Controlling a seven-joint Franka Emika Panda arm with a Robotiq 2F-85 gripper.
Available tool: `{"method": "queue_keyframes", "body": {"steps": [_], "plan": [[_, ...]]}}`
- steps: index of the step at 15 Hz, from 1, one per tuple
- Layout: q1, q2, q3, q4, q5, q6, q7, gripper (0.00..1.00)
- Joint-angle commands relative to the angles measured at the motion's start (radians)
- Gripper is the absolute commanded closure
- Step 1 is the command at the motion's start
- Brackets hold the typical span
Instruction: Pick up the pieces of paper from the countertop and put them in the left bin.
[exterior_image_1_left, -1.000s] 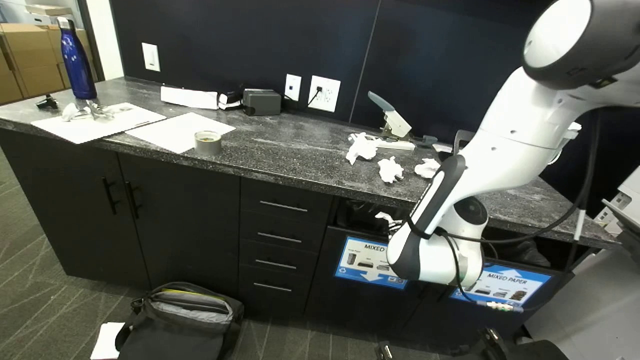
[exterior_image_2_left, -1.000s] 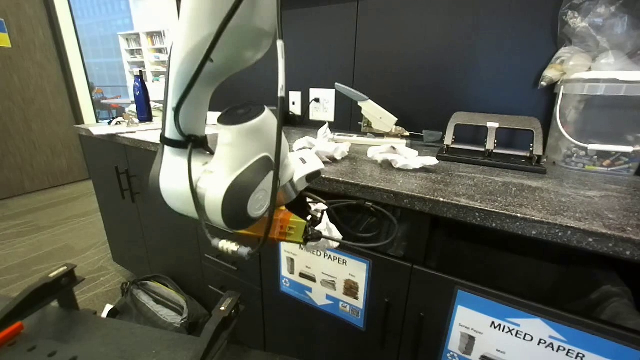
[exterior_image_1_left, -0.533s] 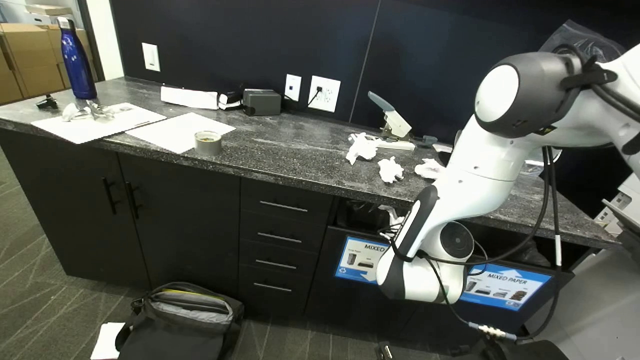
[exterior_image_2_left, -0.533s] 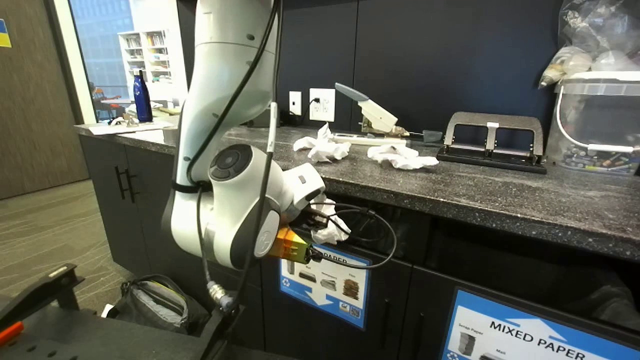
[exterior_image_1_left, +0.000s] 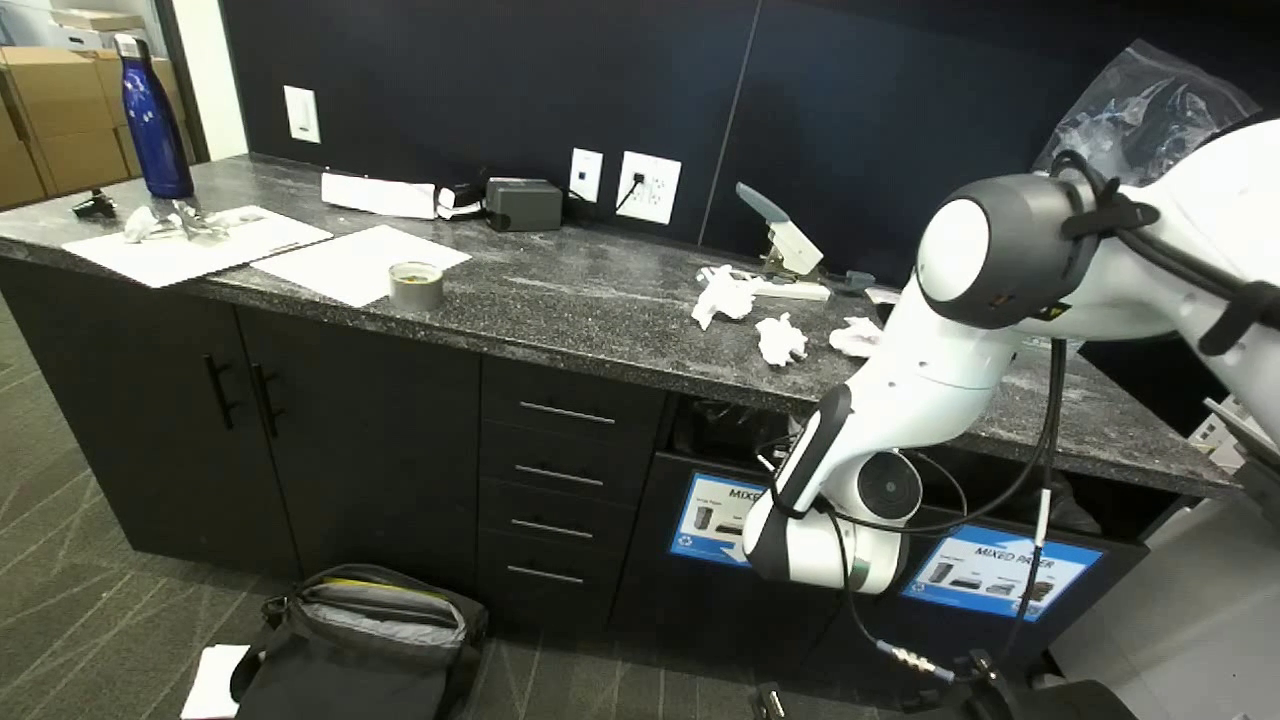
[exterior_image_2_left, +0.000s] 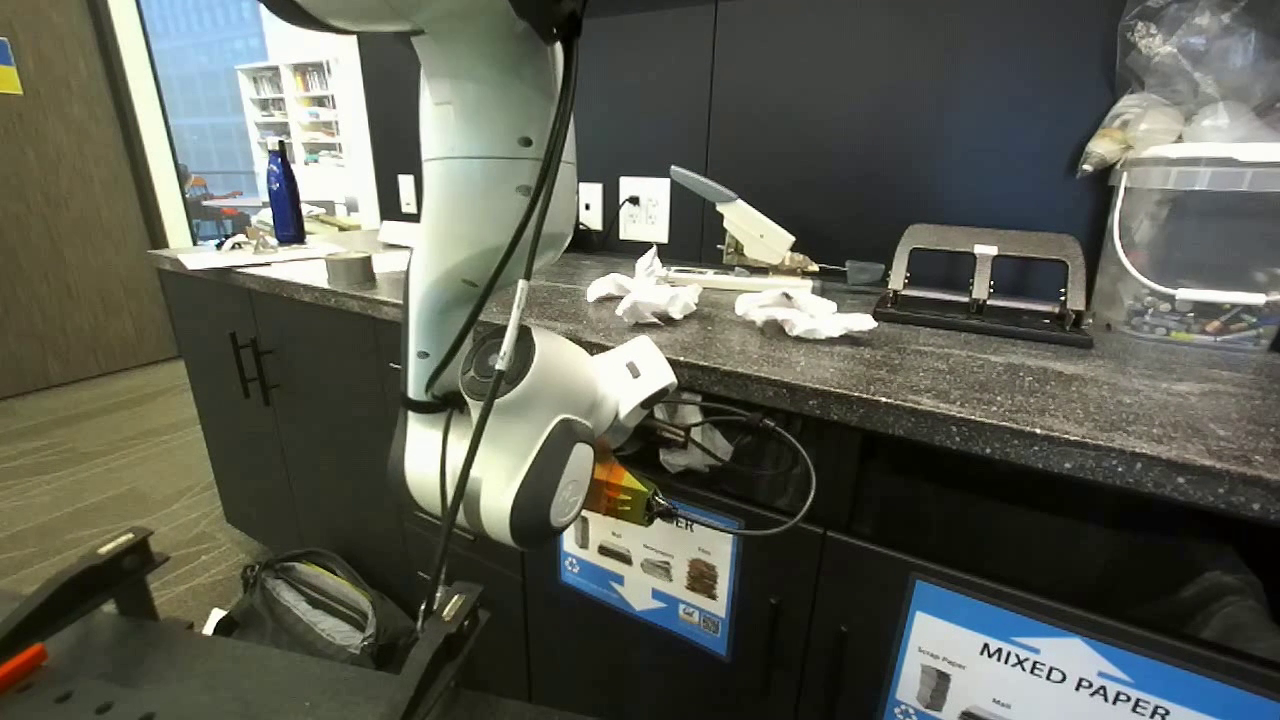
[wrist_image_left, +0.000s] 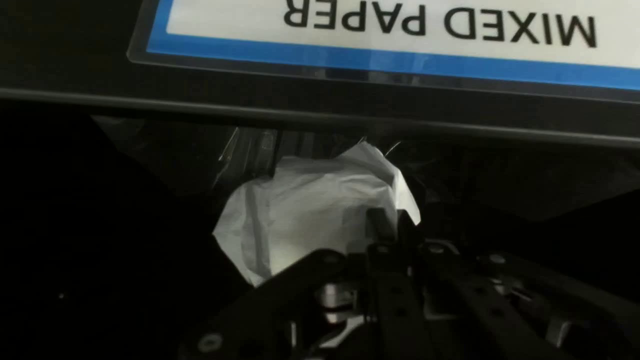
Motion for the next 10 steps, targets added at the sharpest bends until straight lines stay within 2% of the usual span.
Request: {"method": "queue_keyframes", "body": {"steps": [1,6,7,8,10], "plan": [[0.006,0.094,-0.025,0.157,0.036,0.005,0.005,0.94],[0.004,0.163,-0.04,0.283,0.071,-0.053,-0.006,0.91],[0.001,0.167,-0.04,0.297,0.075,-0.068,-0.004,0.68],[0.0,0.169,-0.042,0.309,0.079,-0.086,-0.004,0.66],[-0.002,0.159,-0.046,0.32,0.086,-0.125,-0.006,0.56]]}}
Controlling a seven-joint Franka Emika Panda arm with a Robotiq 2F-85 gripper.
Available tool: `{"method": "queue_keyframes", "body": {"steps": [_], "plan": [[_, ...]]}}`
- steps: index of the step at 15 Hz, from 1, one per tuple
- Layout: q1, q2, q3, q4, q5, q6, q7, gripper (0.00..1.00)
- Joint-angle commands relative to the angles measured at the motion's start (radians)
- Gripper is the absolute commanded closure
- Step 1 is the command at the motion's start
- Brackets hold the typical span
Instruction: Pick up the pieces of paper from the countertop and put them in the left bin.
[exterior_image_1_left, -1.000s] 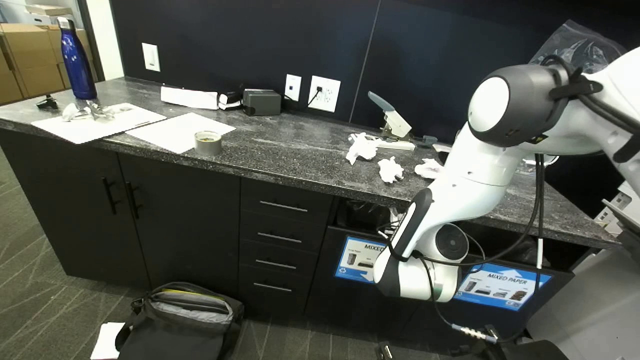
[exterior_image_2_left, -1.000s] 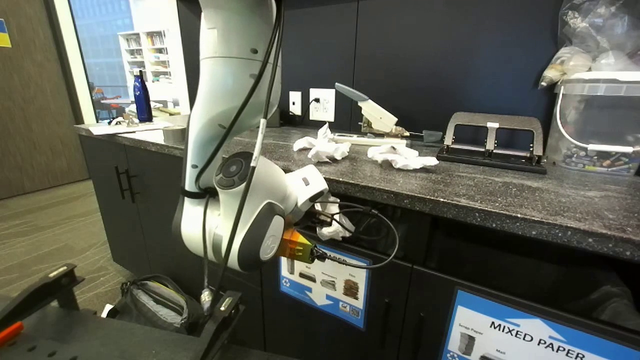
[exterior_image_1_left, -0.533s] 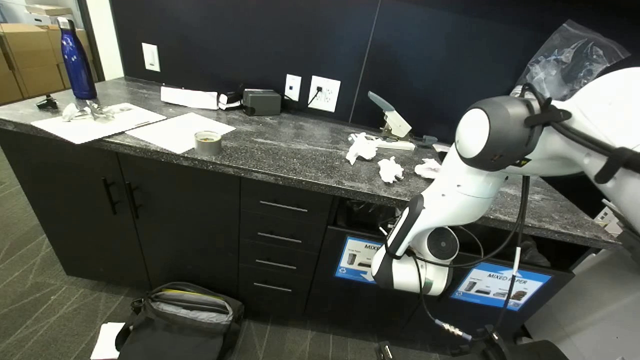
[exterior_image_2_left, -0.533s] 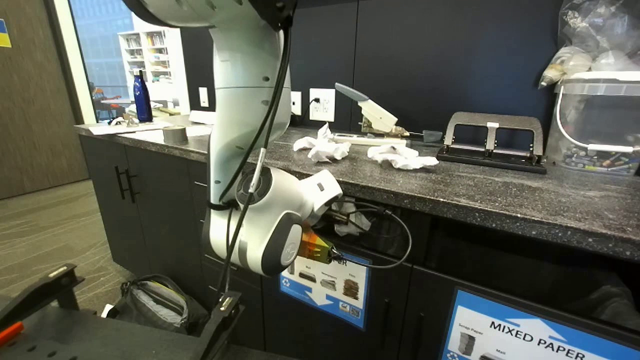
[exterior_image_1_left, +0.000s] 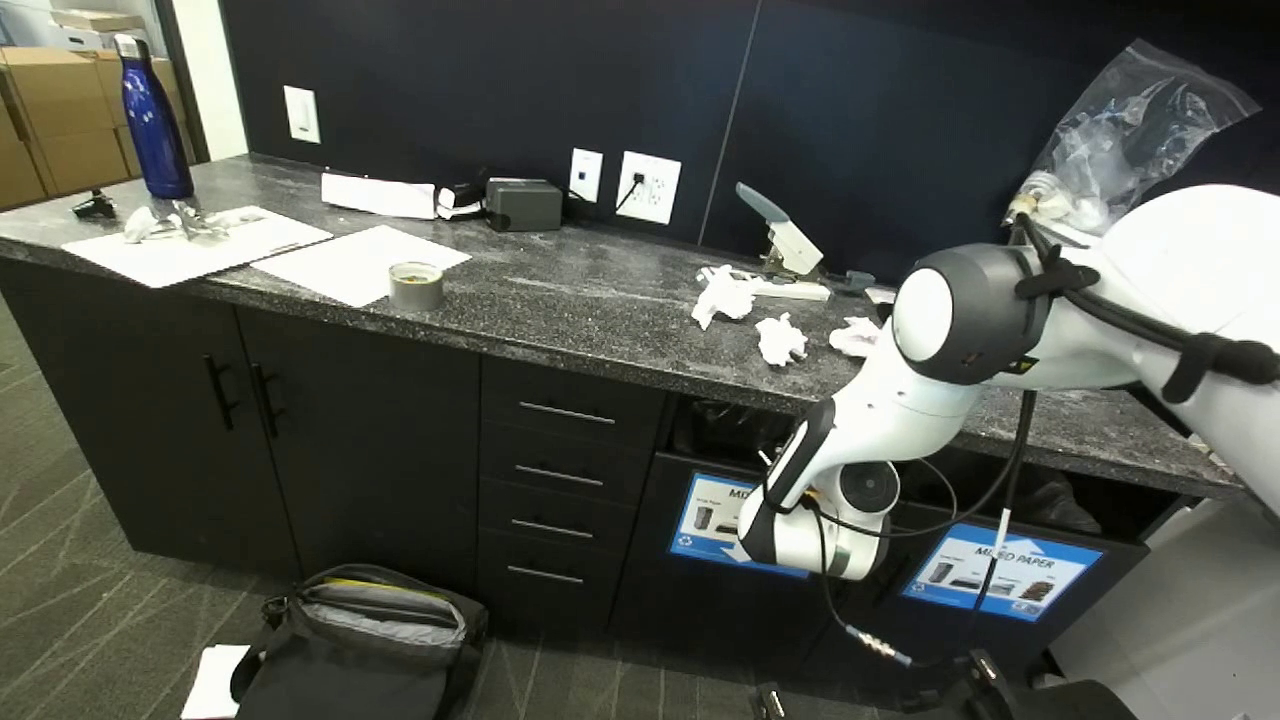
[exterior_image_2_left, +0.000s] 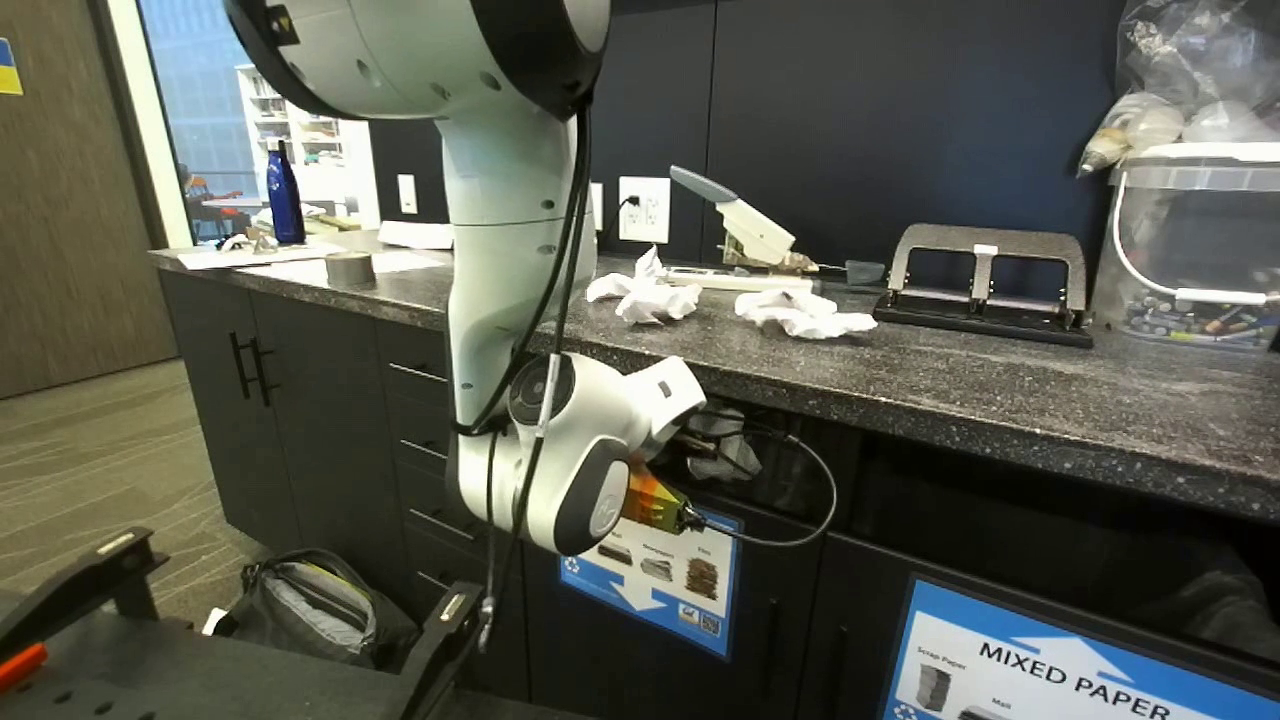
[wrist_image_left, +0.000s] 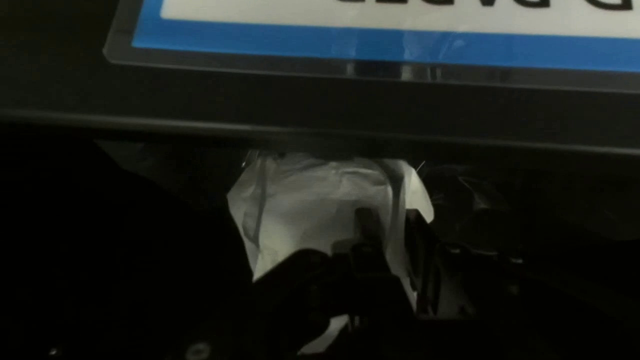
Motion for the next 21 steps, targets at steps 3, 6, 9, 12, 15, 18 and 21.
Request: {"method": "queue_keyframes", "body": {"steps": [3,6,9,12,15,18,21], "plan": [[-0.002,-0.011,-0.013,0.062,0.024,-0.075,0.0,0.31],[-0.003,-0.09,-0.011,-0.012,0.012,-0.167,-0.003,0.09],[0.009,-0.248,-0.017,-0.202,-0.023,-0.305,-0.02,0.0],[0.017,-0.386,-0.023,-0.339,-0.067,-0.479,-0.017,0.0],[0.023,-0.535,-0.034,-0.443,-0.116,-0.688,-0.02,0.0],[0.036,-0.699,-0.055,-0.526,-0.153,-0.943,-0.011,0.0],[0.007,-0.87,-0.04,-0.559,-0.184,-1.203,-0.002,0.0]]}}
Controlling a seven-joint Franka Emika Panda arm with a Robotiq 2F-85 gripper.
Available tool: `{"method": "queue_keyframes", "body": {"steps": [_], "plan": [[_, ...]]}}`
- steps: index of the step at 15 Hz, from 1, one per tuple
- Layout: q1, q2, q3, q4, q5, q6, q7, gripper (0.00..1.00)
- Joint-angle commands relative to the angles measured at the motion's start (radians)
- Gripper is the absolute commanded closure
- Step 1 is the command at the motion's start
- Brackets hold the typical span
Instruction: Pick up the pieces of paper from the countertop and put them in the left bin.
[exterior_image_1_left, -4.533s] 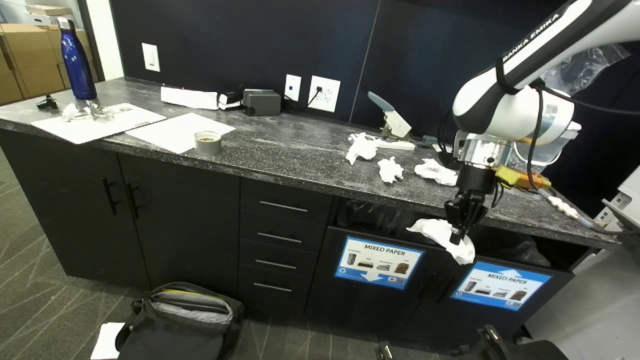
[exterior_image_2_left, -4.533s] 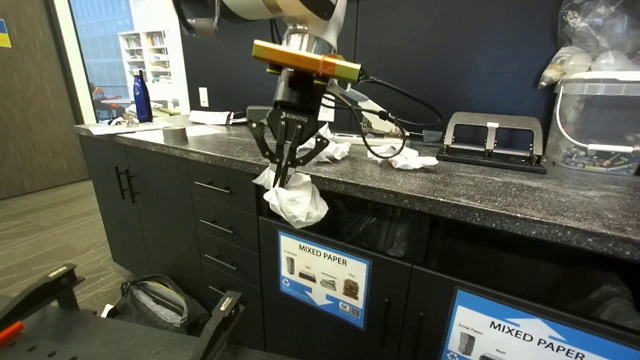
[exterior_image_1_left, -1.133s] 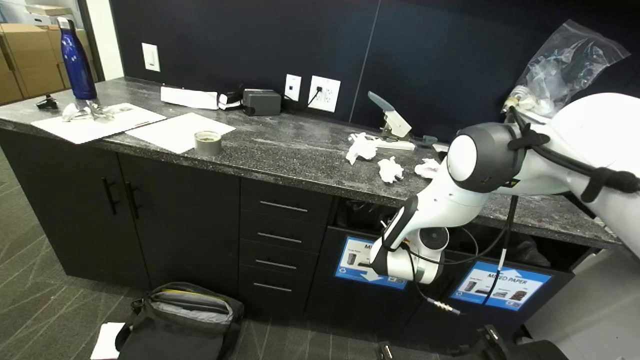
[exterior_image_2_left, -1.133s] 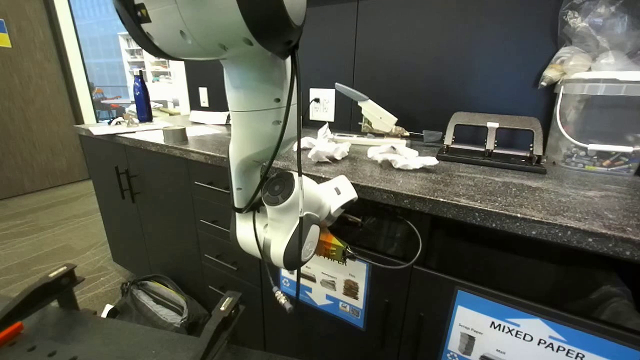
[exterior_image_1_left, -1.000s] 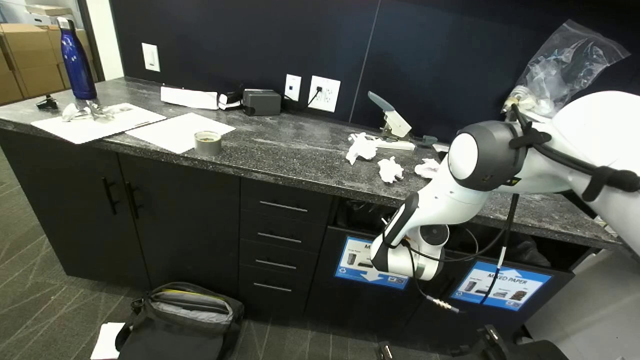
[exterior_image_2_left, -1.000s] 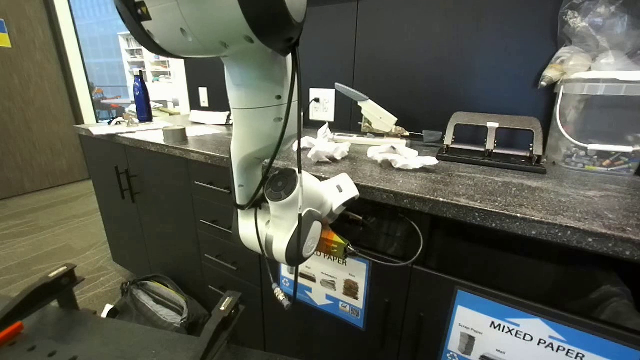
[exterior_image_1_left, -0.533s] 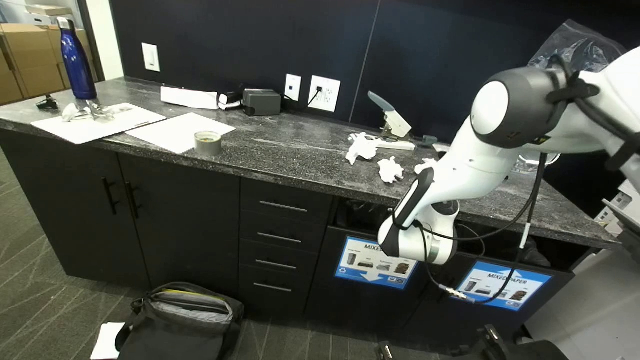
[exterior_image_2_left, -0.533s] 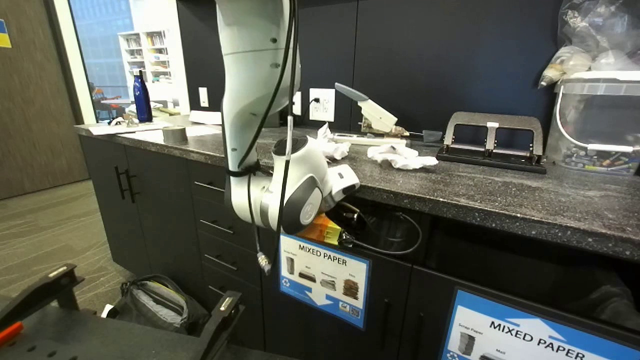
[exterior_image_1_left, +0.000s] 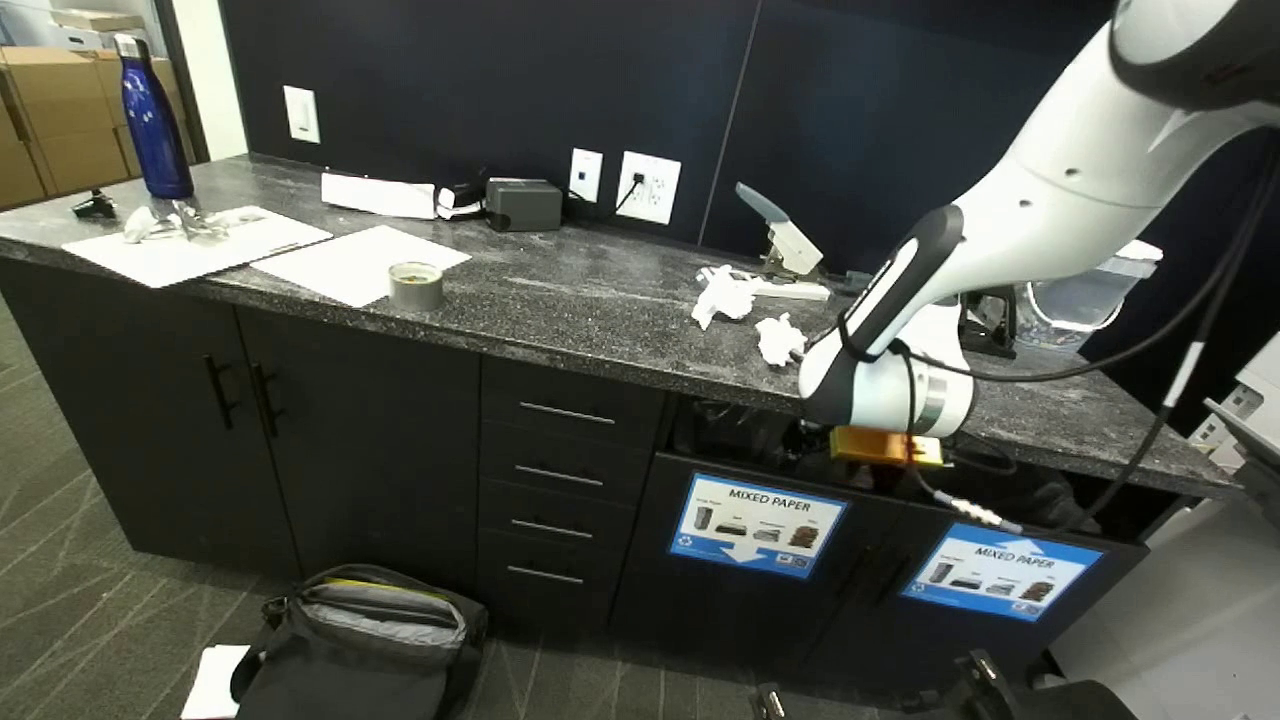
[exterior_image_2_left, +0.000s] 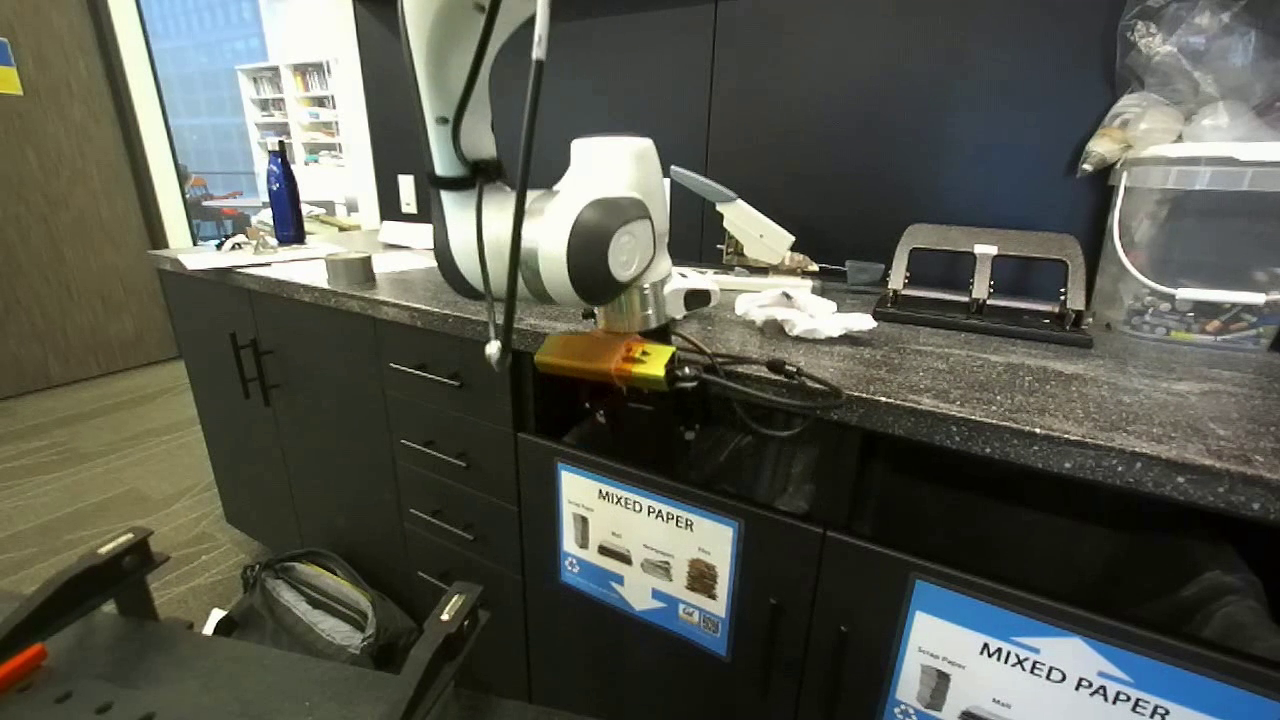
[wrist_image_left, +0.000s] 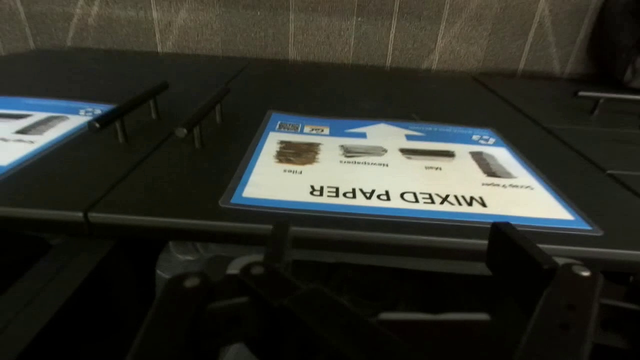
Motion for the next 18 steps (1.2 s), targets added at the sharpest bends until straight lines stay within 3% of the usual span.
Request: {"method": "queue_keyframes", "body": {"steps": [1,4,8,12,18], "plan": [[-0.013,-0.243,-0.002,-0.079,-0.037,-0.284,0.021,0.0],[-0.032,-0.372,0.011,-0.015,-0.009,-0.508,0.057,0.0],[-0.041,-0.453,-0.003,0.14,0.013,-0.591,0.148,0.0],[-0.051,-0.353,-0.035,0.388,-0.015,-0.56,0.322,0.0],[-0.055,-0.068,-0.113,0.721,-0.004,-0.58,0.609,0.0]]}}
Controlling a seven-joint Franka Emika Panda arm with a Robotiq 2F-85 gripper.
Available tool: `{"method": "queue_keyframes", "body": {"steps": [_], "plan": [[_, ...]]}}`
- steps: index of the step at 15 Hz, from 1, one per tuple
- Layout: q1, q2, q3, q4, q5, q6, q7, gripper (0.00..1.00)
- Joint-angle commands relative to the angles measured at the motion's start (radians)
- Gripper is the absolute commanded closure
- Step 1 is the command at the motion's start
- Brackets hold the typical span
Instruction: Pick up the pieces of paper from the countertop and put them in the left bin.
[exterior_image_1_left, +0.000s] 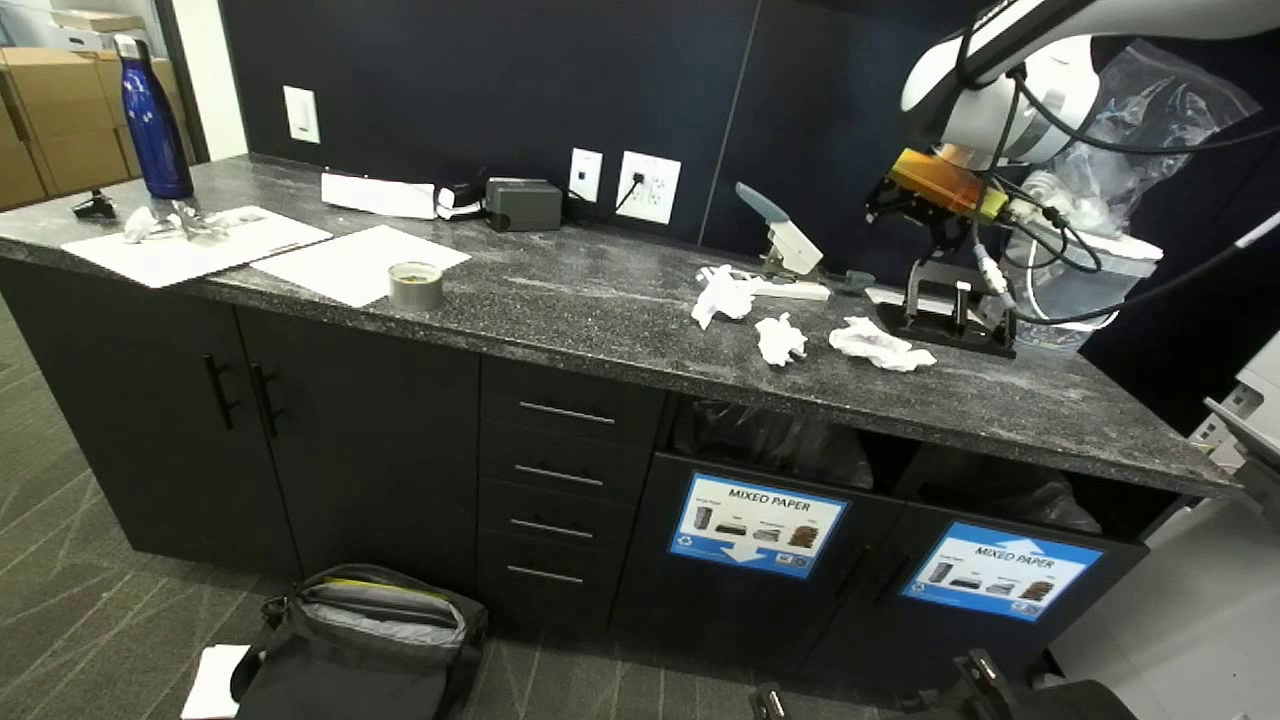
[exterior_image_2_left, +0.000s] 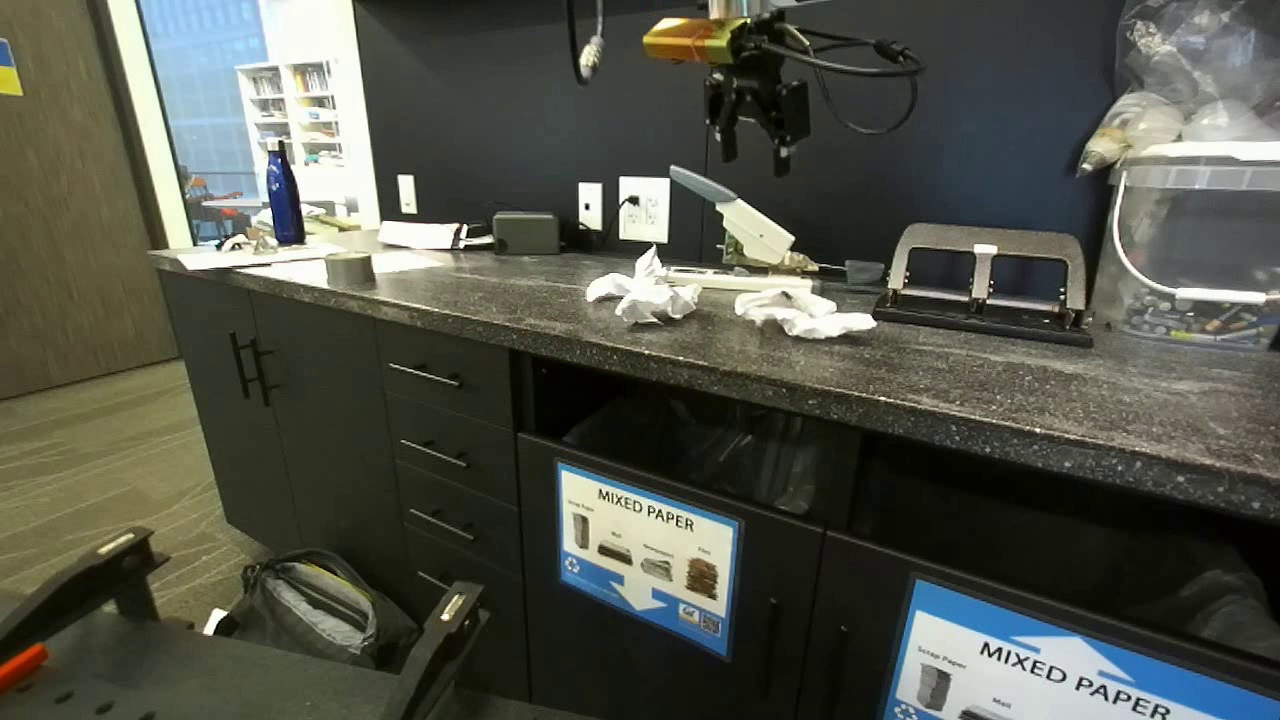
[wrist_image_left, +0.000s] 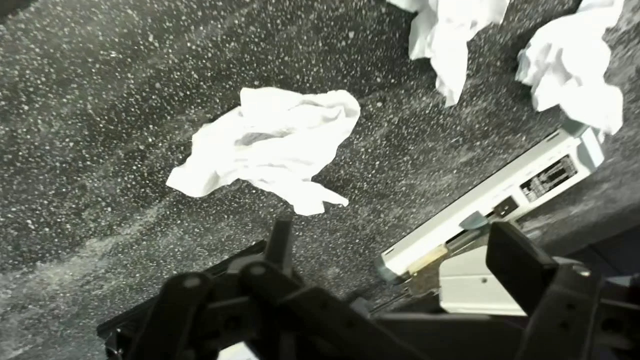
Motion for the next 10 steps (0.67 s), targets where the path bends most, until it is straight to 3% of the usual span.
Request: {"method": "queue_keyframes", "body": {"steps": [1,6,10], "plan": [[0.004,0.22,-0.052,0.247,0.0,-0.053,0.195,0.0],[-0.001,0.415,-0.103,0.485,-0.006,-0.269,0.459,0.0],[-0.045,0.496,-0.068,0.669,0.027,-0.432,0.633,0.0]]}}
